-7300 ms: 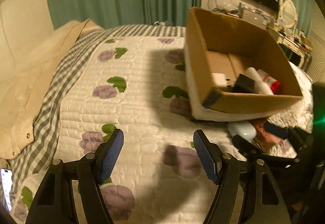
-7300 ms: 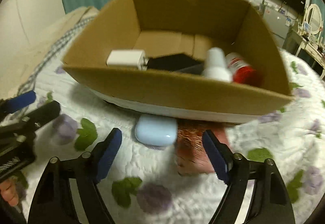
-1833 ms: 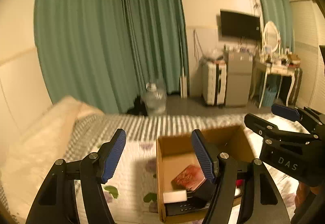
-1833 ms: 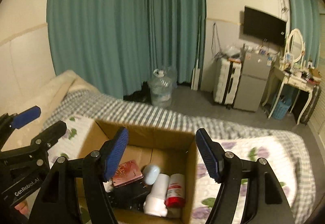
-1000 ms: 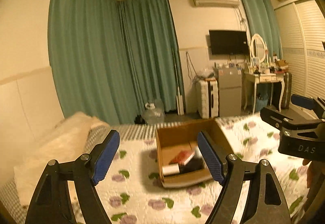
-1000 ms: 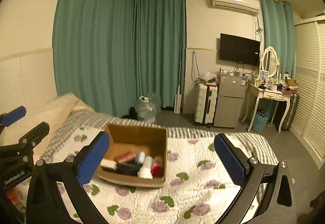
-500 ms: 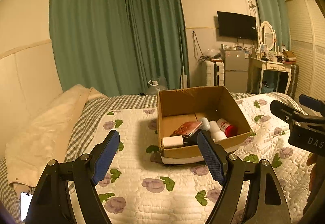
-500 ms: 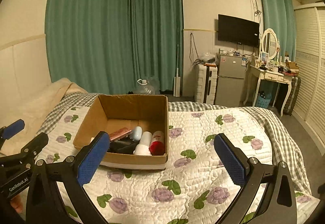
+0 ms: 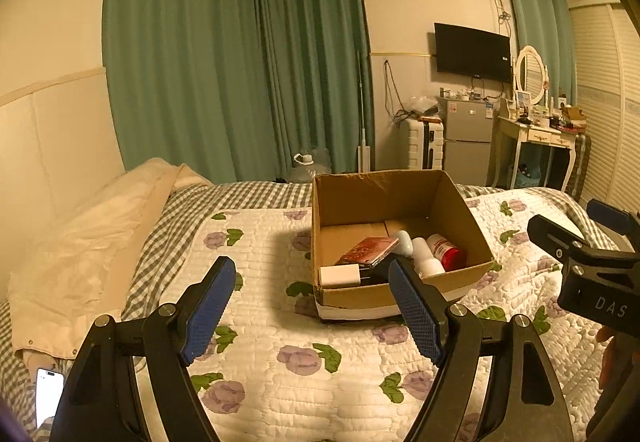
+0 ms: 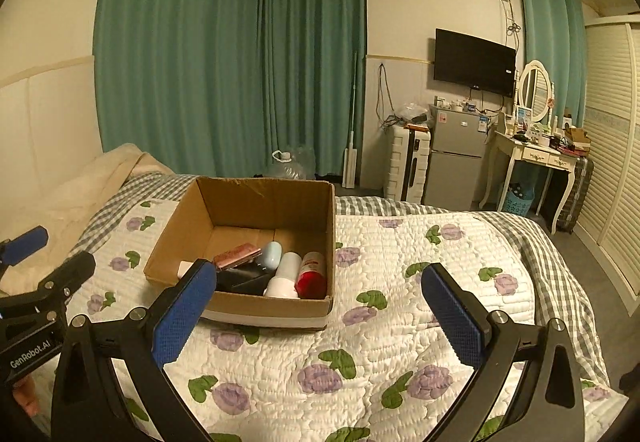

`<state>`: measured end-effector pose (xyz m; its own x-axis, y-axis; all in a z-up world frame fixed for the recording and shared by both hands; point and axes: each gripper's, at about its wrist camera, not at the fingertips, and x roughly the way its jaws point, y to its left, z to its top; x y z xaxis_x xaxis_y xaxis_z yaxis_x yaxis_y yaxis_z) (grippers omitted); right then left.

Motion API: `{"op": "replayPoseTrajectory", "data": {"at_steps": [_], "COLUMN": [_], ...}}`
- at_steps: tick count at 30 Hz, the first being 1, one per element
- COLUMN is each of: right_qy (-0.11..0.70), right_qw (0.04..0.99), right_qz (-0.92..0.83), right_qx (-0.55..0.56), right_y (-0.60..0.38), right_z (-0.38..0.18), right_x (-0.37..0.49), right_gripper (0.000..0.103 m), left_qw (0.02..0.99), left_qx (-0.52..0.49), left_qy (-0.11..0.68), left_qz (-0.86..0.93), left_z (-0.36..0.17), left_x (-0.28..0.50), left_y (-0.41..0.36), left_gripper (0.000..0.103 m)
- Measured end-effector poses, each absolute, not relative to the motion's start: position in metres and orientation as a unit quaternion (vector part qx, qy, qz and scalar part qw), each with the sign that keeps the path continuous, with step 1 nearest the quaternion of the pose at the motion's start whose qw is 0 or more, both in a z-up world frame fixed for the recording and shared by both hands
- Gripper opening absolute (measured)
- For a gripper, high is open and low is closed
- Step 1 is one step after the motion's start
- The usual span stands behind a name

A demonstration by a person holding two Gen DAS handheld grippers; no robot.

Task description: Organize rigid objects

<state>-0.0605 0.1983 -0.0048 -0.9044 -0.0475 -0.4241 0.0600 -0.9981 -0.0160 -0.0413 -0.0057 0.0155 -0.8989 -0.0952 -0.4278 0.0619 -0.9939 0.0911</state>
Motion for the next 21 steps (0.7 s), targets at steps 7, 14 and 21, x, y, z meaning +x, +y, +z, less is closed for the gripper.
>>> {"op": "replayPoseTrajectory", "data": {"at_steps": [7,14,21], "right_qy": [0.019,0.018,0.018], "right_qw": [0.026,0.024,0.024], "right_qz": [-0.976,-0.975,-0.975], "right_qx": [0.217,0.218,0.218], "right_y": [0.1965,0.1981,0.1993], "right_z": [-0.0072,-0.0088,-0.0087], "right_x": [-0.0611,-0.0619,-0.0612], "right_gripper": [0.103,0.103,0.103], "left_qw": [0.042,0.038,0.038], "left_qx": [0.227,0.229,0.230], "left_qy": [-0.031,-0.031,-0.033], "left_qz": [-0.972,-0.972,-0.972], "left_z": [0.0139,0.0142,0.0130], "left_x": [-0.0436,-0.0430,-0.0432], "left_y": [-0.0092,-0.0087,-0.0083], "left_gripper": [0.082,0.082,0.082]}}
